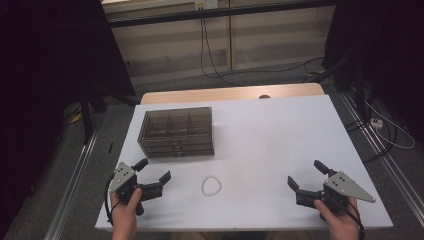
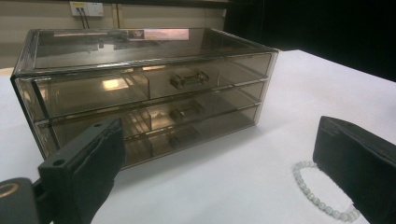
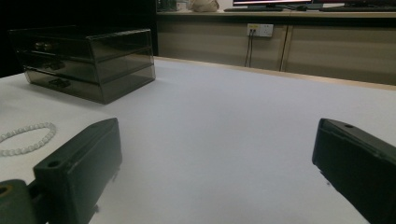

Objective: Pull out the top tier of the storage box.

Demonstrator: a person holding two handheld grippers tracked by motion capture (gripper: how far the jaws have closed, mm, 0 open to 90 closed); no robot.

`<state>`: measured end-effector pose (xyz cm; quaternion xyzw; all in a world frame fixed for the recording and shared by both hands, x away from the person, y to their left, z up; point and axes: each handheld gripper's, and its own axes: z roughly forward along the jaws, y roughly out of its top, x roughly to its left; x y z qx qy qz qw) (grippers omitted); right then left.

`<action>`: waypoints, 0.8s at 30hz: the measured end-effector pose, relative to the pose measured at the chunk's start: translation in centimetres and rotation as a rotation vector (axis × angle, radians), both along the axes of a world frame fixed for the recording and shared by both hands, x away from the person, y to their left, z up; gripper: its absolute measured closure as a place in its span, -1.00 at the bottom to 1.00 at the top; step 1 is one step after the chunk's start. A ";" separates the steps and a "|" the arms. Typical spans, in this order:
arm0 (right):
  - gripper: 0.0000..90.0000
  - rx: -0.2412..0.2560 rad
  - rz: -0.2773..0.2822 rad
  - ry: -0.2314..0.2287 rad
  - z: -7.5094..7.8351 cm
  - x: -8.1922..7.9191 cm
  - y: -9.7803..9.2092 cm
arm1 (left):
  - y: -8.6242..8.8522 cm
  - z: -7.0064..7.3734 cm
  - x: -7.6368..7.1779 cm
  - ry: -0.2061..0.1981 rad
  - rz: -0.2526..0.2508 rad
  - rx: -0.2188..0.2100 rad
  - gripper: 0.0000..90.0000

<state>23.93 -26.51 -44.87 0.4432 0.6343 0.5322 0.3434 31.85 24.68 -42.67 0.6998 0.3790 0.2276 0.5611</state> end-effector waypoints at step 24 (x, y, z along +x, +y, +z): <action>-0.98 -0.002 -0.002 0.000 0.1 0.1 0.0 | -1.7 0.2 0.6 0.032 -0.066 0.028 -0.94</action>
